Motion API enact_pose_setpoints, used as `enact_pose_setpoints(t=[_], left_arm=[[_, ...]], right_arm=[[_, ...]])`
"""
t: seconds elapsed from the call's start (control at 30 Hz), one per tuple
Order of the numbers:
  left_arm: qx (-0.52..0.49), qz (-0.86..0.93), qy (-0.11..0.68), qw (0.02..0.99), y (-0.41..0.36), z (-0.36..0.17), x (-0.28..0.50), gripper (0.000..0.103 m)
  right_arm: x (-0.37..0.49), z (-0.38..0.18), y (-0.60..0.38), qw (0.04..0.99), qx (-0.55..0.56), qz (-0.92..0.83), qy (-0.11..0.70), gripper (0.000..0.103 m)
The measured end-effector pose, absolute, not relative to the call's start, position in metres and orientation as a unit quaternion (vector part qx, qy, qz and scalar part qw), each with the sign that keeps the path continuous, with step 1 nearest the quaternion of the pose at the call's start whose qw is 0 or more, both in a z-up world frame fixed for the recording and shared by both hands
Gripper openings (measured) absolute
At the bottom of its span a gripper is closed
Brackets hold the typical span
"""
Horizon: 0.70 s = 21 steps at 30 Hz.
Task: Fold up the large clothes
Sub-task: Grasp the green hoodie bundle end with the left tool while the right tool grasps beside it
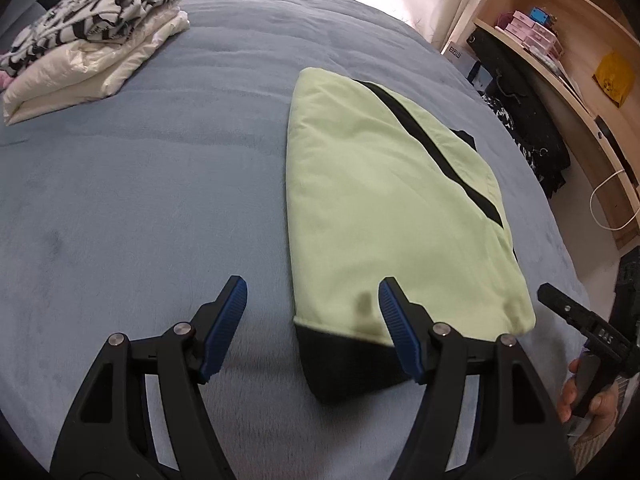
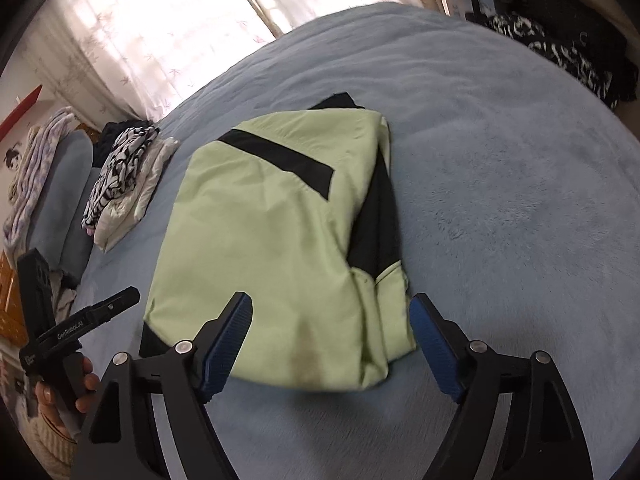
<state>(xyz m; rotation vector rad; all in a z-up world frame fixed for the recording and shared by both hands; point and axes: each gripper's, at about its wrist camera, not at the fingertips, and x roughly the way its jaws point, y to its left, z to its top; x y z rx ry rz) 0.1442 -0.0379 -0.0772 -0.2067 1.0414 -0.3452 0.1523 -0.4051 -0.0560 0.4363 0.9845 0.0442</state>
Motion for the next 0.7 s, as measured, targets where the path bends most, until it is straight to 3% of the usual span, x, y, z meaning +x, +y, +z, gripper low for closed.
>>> enact_pose_setpoints(t=[0.47,0.7], left_arm=[[-0.178,-0.229,0.543,0.788,-0.058,-0.121,0.193,0.069],[-0.195,-0.251,0.545,0.776,-0.076,-0.137,0.206,0.082]], right_arm=[[0.221,-0.108,-0.433,0.815,0.273,0.062,0.508,0.082],[0.249,-0.123,-0.434,0.812,0.291,0.090,0.498,0.083]])
